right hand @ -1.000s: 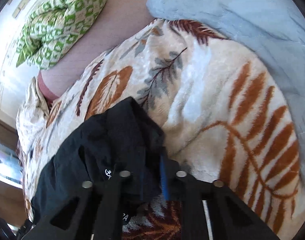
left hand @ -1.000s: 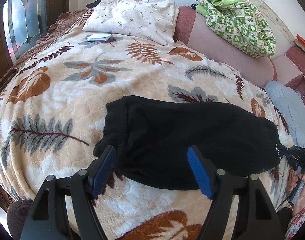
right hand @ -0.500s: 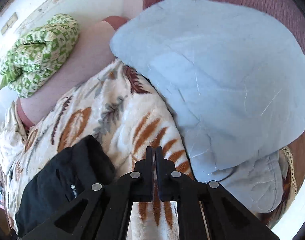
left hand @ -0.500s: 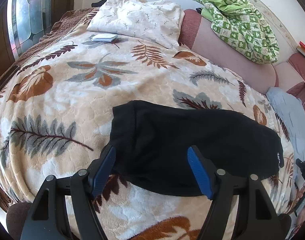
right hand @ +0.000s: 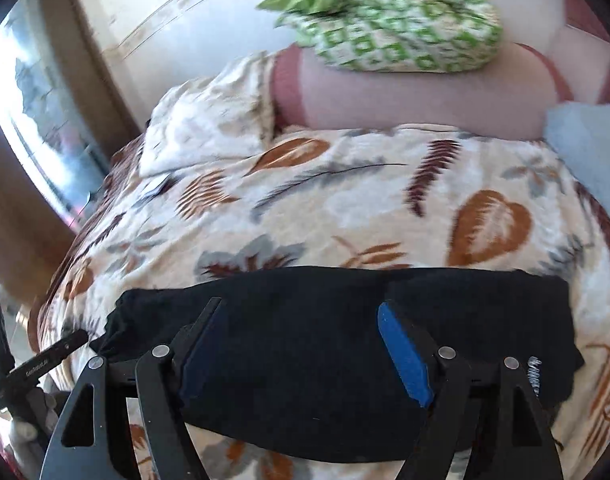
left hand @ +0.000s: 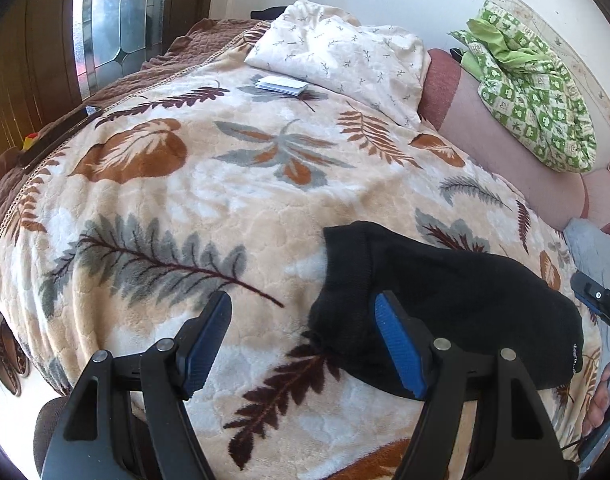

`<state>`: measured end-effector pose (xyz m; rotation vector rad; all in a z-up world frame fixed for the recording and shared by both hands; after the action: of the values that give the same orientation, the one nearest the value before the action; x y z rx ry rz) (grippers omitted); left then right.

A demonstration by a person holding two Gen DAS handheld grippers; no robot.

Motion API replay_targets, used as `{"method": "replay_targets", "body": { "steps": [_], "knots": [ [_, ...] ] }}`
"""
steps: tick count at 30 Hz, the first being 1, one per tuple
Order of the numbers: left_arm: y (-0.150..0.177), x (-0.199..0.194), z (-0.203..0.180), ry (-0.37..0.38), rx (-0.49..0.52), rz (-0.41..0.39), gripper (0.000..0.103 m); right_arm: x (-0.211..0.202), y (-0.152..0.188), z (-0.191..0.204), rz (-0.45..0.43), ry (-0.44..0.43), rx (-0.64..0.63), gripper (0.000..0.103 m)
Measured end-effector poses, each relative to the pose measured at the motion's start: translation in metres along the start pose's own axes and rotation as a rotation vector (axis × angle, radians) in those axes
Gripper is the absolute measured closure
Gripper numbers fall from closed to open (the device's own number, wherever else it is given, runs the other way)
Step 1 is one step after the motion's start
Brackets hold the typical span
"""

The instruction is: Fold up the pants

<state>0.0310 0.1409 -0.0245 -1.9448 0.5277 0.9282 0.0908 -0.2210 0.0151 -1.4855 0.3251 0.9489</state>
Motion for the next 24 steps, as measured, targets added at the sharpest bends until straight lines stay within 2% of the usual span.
{"method": "replay_targets", "body": {
  "steps": [4,7,15,21,24],
  "knots": [
    [0.004,0.005,0.005,-0.064,0.026,-0.022,0.029,0.035,-0.011,0.064,0.057,-0.054,-0.136,0.021],
    [0.003,0.008,0.012,-0.073,0.01,-0.022,0.029,0.06,-0.012,0.101,0.111,-0.072,-0.213,0.021],
    [0.004,0.012,0.03,-0.103,0.001,-0.034,0.025,0.113,-0.024,0.158,0.2,-0.079,-0.276,0.021],
    [0.003,0.011,0.037,-0.079,-0.019,-0.027,0.025,0.156,-0.029,0.189,0.289,-0.002,-0.33,0.022],
    [0.005,0.011,0.034,-0.074,-0.003,-0.027,0.025,0.169,-0.029,0.191,0.32,0.026,-0.331,0.022]
  ]
}}
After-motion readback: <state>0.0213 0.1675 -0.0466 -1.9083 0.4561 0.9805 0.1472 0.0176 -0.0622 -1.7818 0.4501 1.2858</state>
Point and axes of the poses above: each gripper's, at about its wrist camera, not at the fingertips, and x roughly the way its jaws point, z to its left, y to its underside, the point moved 1 cm from there along x, roughly the way its jaws point, and after that the axes turned 11 degrees about -x, right-handed, at the moved point
